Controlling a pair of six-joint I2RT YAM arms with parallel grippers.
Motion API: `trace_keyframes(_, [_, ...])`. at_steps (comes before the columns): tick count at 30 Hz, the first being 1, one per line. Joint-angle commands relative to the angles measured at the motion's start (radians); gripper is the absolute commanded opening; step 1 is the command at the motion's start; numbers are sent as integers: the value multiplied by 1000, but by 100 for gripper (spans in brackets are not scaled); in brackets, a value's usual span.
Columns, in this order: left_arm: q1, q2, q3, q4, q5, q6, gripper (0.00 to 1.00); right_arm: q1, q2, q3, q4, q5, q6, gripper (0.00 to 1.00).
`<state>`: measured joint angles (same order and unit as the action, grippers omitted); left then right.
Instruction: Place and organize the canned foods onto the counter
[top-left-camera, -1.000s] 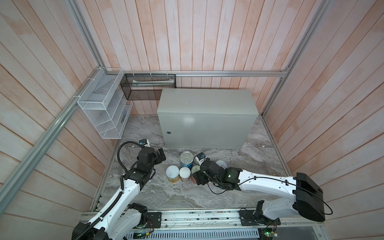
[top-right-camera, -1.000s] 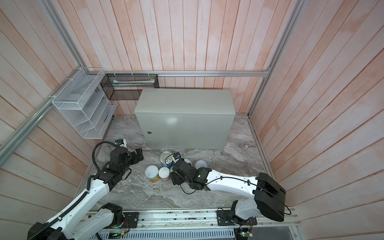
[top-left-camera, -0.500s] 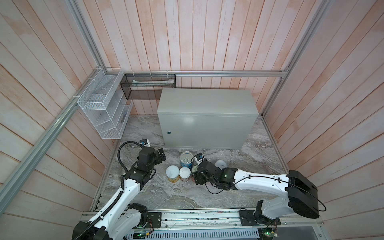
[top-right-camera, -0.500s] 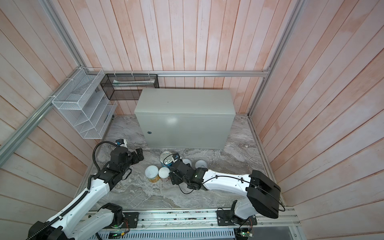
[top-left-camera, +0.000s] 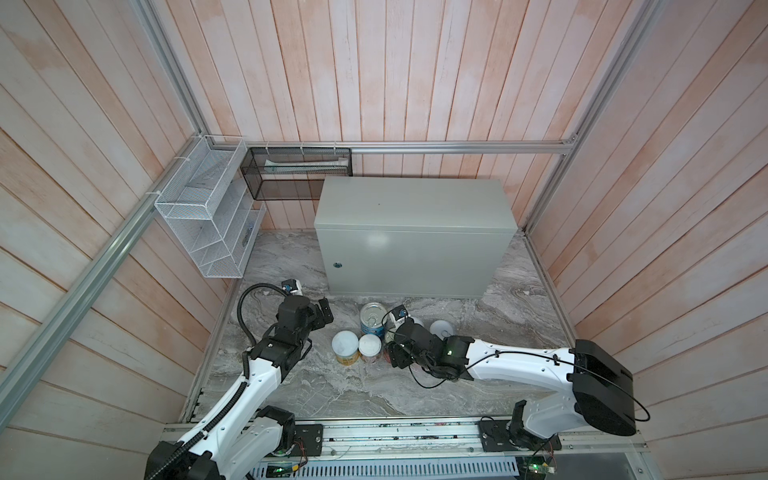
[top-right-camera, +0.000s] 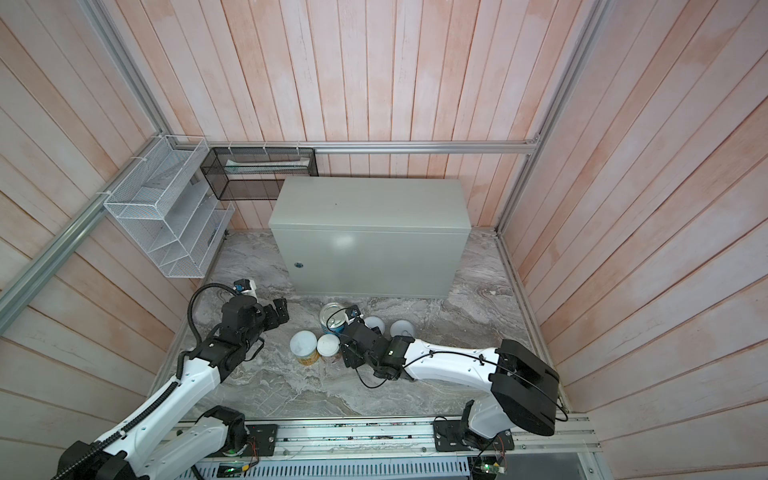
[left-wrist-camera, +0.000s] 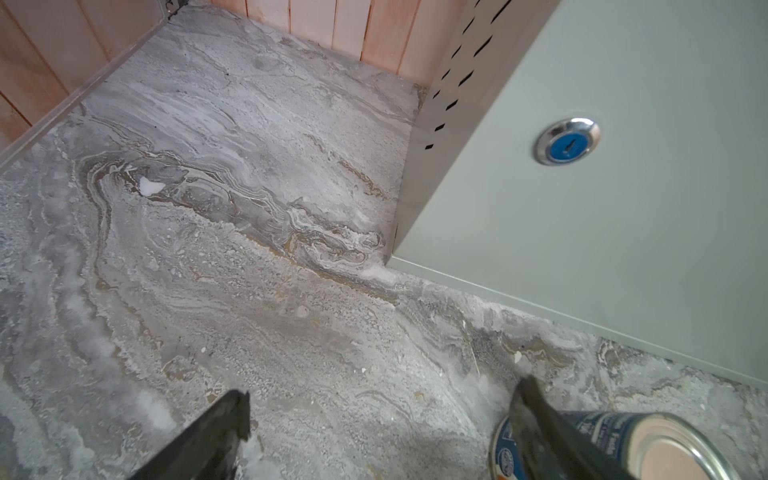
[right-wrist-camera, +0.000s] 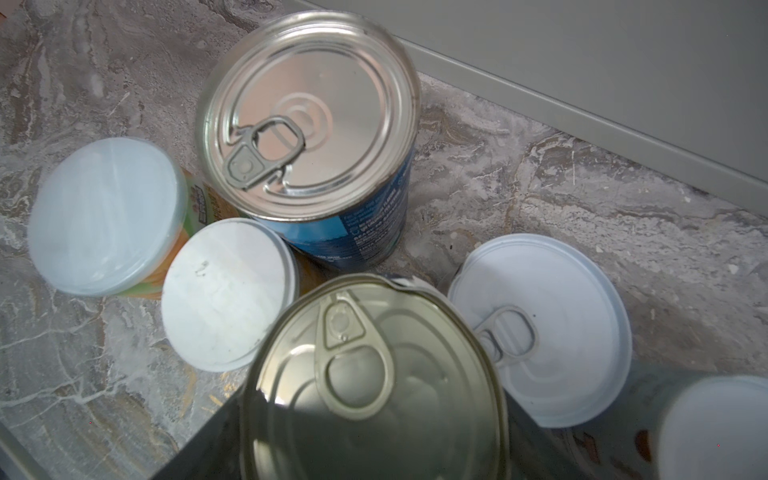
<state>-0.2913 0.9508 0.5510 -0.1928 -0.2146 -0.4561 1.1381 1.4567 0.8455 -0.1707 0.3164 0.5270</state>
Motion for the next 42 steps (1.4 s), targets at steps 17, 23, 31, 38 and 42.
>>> trace_keyframes(17, [-34,-100,43,-64,-12,-6,100,-46,-154,-21,112,-53,-5,52])
trace_keyframes(23, [-65,-110,56,-74,-9,3,100,-98,-211,-39,147,-132,3,50])
trace_keyframes(31, [-117,-109,80,-73,37,9,100,-178,-259,-16,139,-211,-28,44])
trace_keyframes(38, [-203,-112,98,-55,56,45,100,-233,-254,23,145,-319,-37,44])
trace_keyframes(42, [-276,-112,76,10,43,92,100,-241,-247,49,137,-359,-51,44])
